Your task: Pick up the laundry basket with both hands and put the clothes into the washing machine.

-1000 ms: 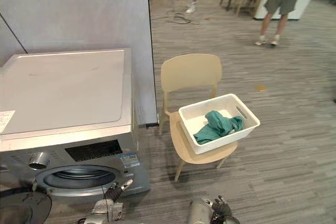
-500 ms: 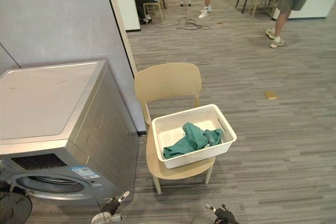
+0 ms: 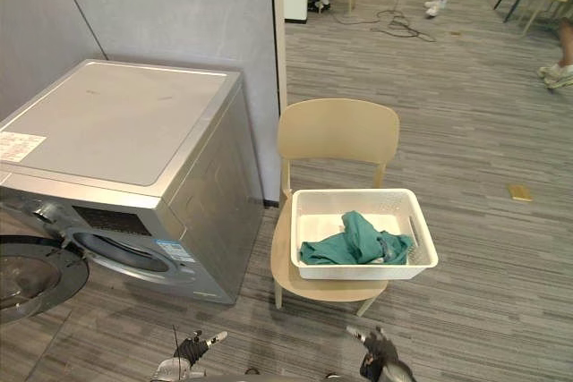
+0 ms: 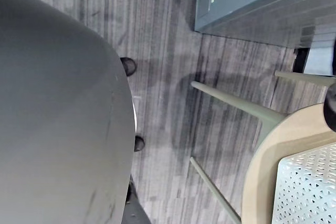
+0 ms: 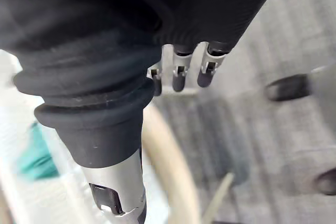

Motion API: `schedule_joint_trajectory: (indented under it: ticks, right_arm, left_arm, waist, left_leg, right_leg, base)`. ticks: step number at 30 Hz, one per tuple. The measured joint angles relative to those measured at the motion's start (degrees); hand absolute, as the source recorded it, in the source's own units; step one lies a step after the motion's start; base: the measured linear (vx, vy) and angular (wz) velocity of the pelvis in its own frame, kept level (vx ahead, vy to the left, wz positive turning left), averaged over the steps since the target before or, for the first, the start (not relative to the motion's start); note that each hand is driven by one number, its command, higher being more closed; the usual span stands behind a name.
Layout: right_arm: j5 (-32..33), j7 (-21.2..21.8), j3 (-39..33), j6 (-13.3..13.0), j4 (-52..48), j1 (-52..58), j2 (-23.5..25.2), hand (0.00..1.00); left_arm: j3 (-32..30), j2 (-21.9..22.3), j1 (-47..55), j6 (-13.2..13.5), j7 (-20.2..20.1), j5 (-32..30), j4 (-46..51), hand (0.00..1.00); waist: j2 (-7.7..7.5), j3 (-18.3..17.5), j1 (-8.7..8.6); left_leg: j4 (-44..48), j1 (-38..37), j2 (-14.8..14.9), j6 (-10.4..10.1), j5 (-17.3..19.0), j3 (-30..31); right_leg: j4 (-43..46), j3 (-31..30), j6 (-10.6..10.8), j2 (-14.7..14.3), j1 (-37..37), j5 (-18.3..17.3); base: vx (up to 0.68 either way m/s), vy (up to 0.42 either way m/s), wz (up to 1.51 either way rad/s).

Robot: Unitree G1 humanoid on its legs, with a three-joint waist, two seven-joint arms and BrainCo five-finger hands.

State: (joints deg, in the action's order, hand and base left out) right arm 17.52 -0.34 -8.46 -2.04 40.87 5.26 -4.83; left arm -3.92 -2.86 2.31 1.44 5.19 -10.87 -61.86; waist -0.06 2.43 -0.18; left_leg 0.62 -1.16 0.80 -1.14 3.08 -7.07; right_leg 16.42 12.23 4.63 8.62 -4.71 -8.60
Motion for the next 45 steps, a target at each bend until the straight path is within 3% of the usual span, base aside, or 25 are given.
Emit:
schedule_joint_trajectory:
  ticks: [2, 5, 6, 8, 10, 11, 12, 13, 14, 17, 19, 22, 27, 29, 32, 39, 41, 45]
  right_arm:
    - [-0.3, 0.0, -0.2, -1.7, -11.5, -0.2, 0.0, 0.0]
    - [-0.5, -0.6, -1.0, -2.9, -18.8, -0.2, -0.1, 0.0]
    - [-2.4, -0.6, -3.4, -2.9, -22.7, -0.3, -0.8, 0.0]
    - [-3.6, -0.8, -7.0, -4.0, -25.1, -1.2, -3.6, 0.0]
    - [-4.3, -1.3, -7.9, -4.4, -24.6, -3.2, -7.1, 0.0]
    - [-4.8, -1.7, -7.8, -4.3, -24.2, -4.7, -9.8, 0.0]
    - [-8.1, -0.6, -4.9, -4.2, -22.9, -9.5, -18.5, 0.0]
    - [-9.2, 0.3, -2.9, -4.2, -21.6, -11.2, -21.8, 0.0]
    - [-9.3, 1.0, -0.4, -4.1, -20.1, -12.7, -23.9, 0.0]
    - [-10.8, 2.3, 3.4, -4.0, -19.7, -13.0, -26.3, 0.0]
    - [-11.5, 5.9, 8.2, -3.9, -18.8, -14.2, -29.2, 0.0]
    - [-11.6, 8.1, 12.0, -3.8, -15.9, -17.4, -29.5, 0.0]
    - [-11.4, 9.1, 20.5, -3.8, -11.7, -28.5, -29.6, 0.0]
    - [-11.3, 9.3, 23.5, -3.7, -9.8, -31.2, -29.4, 0.0]
    - [-11.4, 9.5, 26.9, -3.7, -6.5, -34.2, -29.1, 0.0]
    - [-14.4, 7.8, 28.0, -1.7, 4.1, -42.5, -29.2, 0.0]
    - [-16.1, 6.8, 28.0, -1.3, 8.4, -45.5, -29.3, 0.0]
    - [-19.2, 4.7, 27.1, -1.0, 13.9, -48.8, -29.3, 0.0]
  left_arm:
    - [1.9, -1.1, 0.1, 0.1, 0.0, -0.8, 0.0, 0.0]
    - [4.2, -3.1, -0.7, -0.1, 0.1, -1.2, 0.0, 0.0]
    - [4.3, -3.9, -1.0, -0.3, 0.0, -1.3, 0.0, 0.0]
    - [4.2, -3.8, -1.1, -0.3, 0.0, -1.2, 0.0, 0.0]
    - [4.3, -3.9, -1.1, -0.2, 0.0, -1.3, 0.1, 0.0]
    - [4.4, -4.2, -1.0, -0.2, 0.0, -1.3, 0.1, 0.0]
    - [4.7, -3.7, -0.6, 0.2, -0.5, -2.9, -1.0, 0.0]
    - [4.5, -2.0, -0.4, 0.4, -0.9, -3.4, -1.0, 0.0]
    - [4.5, -1.2, -0.1, 0.4, -1.2, -3.4, -1.0, 0.0]
    - [4.3, -1.0, 0.5, 0.6, -1.3, -3.4, -0.9, 0.0]
    - [4.3, -1.1, 0.6, 1.0, -1.7, -3.4, -0.4, 0.0]
    - [4.6, -1.8, 0.5, 1.4, -2.7, -3.5, 0.9, 0.0]
    - [9.1, -2.1, -2.6, 1.7, -2.6, -3.6, 3.0, 0.0]
    - [11.1, -2.4, -4.9, 1.6, -2.6, -3.6, 3.1, 0.0]
    - [12.8, -2.6, -6.9, 1.7, -2.4, -3.4, 3.3, 0.0]
    - [16.0, -2.8, -11.8, 1.5, -0.8, -3.4, 3.0, 0.0]
    - [16.8, -2.5, -13.6, 1.5, 0.3, -3.3, 2.8, 0.0]
    - [16.7, -1.9, -16.2, 1.5, 1.5, -3.3, 2.8, 0.0]
  waist:
    - [-1.32, 0.7, -0.88]
    - [-3.78, 1.2, -2.23]
    - [-5.17, 1.5, -2.12]
    - [-5.36, 1.4, -2.03]
    - [-5.16, 1.4, -1.95]
    - [-4.96, 1.4, -1.93]
    - [-3.31, -1.1, -0.68]
    - [-0.88, -1.6, -0.26]
    - [0.17, -1.9, -0.34]
    - [0.34, -2.0, -0.32]
    - [0.61, -2.2, -0.64]
    - [-0.33, -1.3, -0.53]
    - [0.96, 4.4, 0.27]
    - [0.91, 7.0, 1.34]
    - [0.84, 9.9, 1.64]
    - [1.33, 16.1, 1.37]
    - [1.76, 17.6, 1.43]
    - [1.77, 19.1, 1.9]
  left_leg:
    - [0.4, -1.9, -0.1, 0.2, 0.1, 0.5]
    - [1.2, -3.7, 0.2, 0.3, 0.8, 2.7]
    - [1.7, -3.4, 0.9, -0.3, 1.2, 4.1]
    - [2.6, -2.5, 2.2, -1.5, 1.9, 6.1]
    - [2.6, -2.6, 3.3, -2.6, 1.8, 7.4]
    - [2.6, -2.6, 4.6, -4.2, 2.0, 8.2]
    - [2.4, -1.1, 10.0, -9.8, 2.7, 10.1]
    - [2.0, -1.0, 11.5, -10.3, 2.1, 9.2]
    - [1.5, -1.2, 12.4, -10.9, 0.3, 8.4]
    - [1.3, -0.6, 13.7, -11.8, -2.3, 8.3]
    - [1.2, 1.8, 15.1, -12.9, -3.3, 8.5]
    - [0.3, 4.6, 15.6, -13.0, -5.6, 8.7]
    - [-0.7, 9.5, 15.3, -12.8, -6.2, 8.4]
    - [-0.9, 11.2, 15.1, -12.8, -6.2, 8.3]
    - [-1.0, 13.2, 14.3, -12.4, -6.9, 8.3]
    - [-4.0, 15.2, 13.3, -12.6, -7.7, 8.8]
    - [-4.6, 16.1, 13.2, -12.7, -9.8, 9.6]
    - [-4.7, 17.4, 13.0, -12.2, -10.6, 10.1]
  right_leg:
    - [14.9, -0.5, 0.9, 1.9, -5.1, -0.5]
    - [26.5, -4.0, 2.7, 3.3, -8.7, 0.5]
    - [28.7, -4.9, 1.4, 3.6, -9.9, -1.7]
    - [26.8, -5.4, 0.5, 5.4, -10.3, -2.9]
    - [22.4, -6.7, 0.4, 7.3, -9.9, -2.9]
    - [15.7, -8.3, 0.4, 8.1, -8.8, -2.3]
    - [0.4, -7.4, 6.0, 4.7, -5.4, 3.4]
    - [0.5, -7.1, 5.0, 2.6, -5.9, 3.3]
    - [1.0, -6.8, 4.5, 1.3, -5.9, 3.0]
    - [0.4, -5.4, 4.4, 0.2, -5.5, 3.0]
    - [-2.2, -3.4, 2.8, -1.1, -5.5, 4.2]
    - [-5.9, -1.5, 2.1, -1.7, -5.6, 6.8]
    - [-8.7, -1.6, 1.8, -1.7, -9.9, 11.4]
    - [-8.9, -2.0, 1.7, -1.6, -11.8, 12.7]
    - [-10.0, -2.3, 2.1, -0.9, -13.6, 14.1]
    - [-13.2, -2.0, 1.9, -0.3, -16.4, 18.3]
    - [-13.5, -1.8, 1.8, -0.5, -17.3, 19.2]
    - [-13.0, -1.4, 1.3, -0.3, -18.6, 19.6]
  base:
    - [0.07, -0.003, 0.13]
    - [0.11, -0.097, 0.43]
    - [0.08, -0.163, 0.51]
    - [0.08, -0.216, 0.49]
    - [0.07, -0.196, 0.34]
    - [0.25, -0.794, 0.45]
    - [0.32, -0.878, 0.34]
    - [0.33, -0.865, 0.18]
    - [0.15, -0.236, -0.11]
    - [0.1, -0.171, 0.1]
    - [0.05, -0.096, 0.25]
    - [-0.04, -0.049, 0.27]
    - [-0.17, 0.02, 0.01]
    - [-0.29, 0.025, -0.07]
    - [-0.23, 0.015, -0.02]
    - [-0.11, -0.004, -0.08]
    - [-0.04, -0.017, -0.02]
    - [-0.01, 0.009, 0.04]
